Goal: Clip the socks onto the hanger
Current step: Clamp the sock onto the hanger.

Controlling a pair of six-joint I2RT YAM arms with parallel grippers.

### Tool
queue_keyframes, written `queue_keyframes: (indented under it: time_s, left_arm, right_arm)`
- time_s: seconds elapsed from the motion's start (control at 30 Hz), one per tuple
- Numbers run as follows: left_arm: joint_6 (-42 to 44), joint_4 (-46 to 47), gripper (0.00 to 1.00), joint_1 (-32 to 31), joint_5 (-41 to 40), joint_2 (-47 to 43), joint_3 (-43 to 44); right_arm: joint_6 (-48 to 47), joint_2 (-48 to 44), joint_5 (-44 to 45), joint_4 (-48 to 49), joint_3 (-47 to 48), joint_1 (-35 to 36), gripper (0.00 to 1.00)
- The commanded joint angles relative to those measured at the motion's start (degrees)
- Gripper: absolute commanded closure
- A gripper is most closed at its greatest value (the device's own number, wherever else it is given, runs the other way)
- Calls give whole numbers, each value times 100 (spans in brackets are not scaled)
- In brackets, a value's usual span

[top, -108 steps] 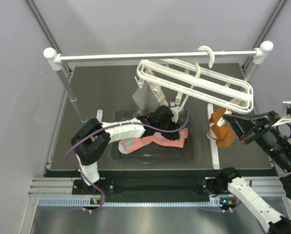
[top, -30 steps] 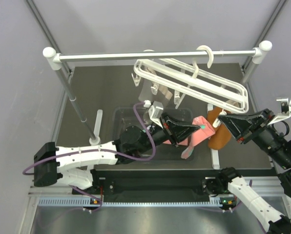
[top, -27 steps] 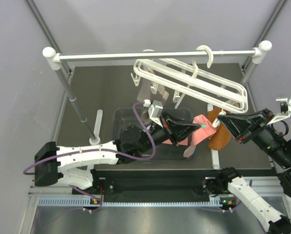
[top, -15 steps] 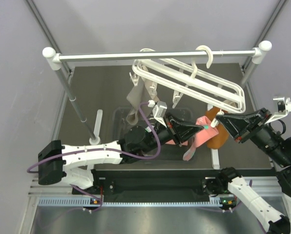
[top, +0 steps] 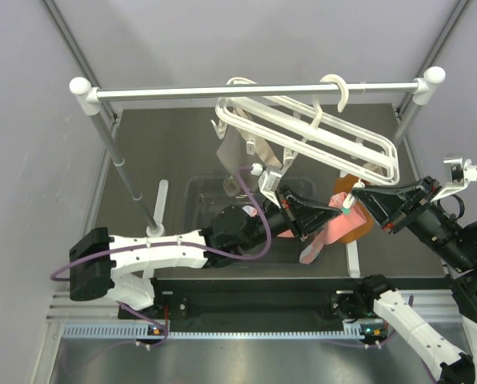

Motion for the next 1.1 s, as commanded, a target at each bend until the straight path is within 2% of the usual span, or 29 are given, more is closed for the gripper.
queue_keyframes:
  time_s: [0.0,0.87,1.0,1.07]
  left_arm:
    - [-99,454,100,-51,135,-16,305]
    - [-125,639,100,-192,-84,107,472]
    - [-107,622,100,-201,-84,116,490]
    - [-116,622,100,-201,-67,125,499]
  right_arm:
    - [80,-12,-232,80,-83,-28,100]
    - [80,-56,-162,19,-153,-37,100]
    - [80,-91,-118,1,-135,-37,95]
    - [80,-100,-100,-34,-118,-37,87]
